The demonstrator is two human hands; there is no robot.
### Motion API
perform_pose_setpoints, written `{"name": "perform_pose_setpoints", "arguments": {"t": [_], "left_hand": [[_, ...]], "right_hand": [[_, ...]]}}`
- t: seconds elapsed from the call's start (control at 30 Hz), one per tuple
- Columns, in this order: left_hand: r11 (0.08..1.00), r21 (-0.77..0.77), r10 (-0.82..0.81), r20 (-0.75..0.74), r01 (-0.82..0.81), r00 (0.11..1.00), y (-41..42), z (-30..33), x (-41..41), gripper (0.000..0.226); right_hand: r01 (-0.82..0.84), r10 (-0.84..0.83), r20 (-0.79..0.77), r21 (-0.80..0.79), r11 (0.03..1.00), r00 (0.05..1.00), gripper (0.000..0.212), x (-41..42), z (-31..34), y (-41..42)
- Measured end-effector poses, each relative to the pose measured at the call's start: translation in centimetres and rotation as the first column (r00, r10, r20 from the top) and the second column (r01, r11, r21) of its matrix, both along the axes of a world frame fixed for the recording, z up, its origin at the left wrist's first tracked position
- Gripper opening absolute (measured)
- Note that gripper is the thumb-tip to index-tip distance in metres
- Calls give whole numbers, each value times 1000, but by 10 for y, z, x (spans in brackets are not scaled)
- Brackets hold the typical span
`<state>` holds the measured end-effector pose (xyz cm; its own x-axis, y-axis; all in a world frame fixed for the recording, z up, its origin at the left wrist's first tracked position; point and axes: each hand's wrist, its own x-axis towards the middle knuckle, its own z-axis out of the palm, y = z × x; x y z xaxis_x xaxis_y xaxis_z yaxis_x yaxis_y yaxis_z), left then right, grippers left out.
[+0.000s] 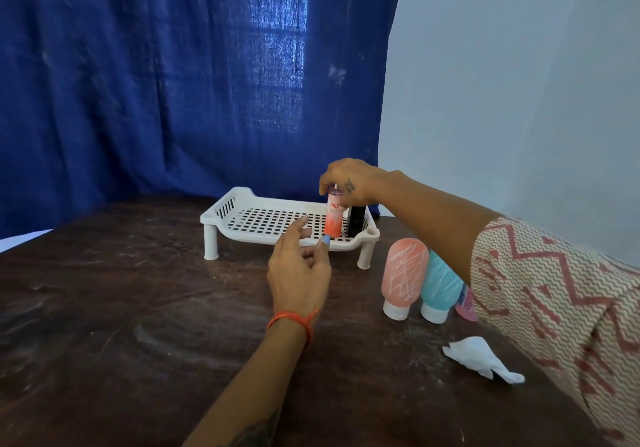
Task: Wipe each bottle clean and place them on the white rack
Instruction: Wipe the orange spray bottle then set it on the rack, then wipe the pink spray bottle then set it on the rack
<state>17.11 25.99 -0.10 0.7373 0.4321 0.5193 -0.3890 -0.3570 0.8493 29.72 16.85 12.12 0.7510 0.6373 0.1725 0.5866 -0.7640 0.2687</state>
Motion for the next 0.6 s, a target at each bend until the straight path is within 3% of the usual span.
{"name": "perform_pose_setpoints", "arguments": {"t": [0.4, 0.6], "left_hand": [[997, -14, -76, 85, 78, 993, -7, 10, -9, 46], [978, 174, -149, 193, 115, 970, -19, 15, -22, 59]], "right_hand": [[-25, 22, 16, 196, 980, 1000, 71, -28, 35, -45], [23, -26, 2, 362, 932, 1000, 71, -63, 42, -102]]}}
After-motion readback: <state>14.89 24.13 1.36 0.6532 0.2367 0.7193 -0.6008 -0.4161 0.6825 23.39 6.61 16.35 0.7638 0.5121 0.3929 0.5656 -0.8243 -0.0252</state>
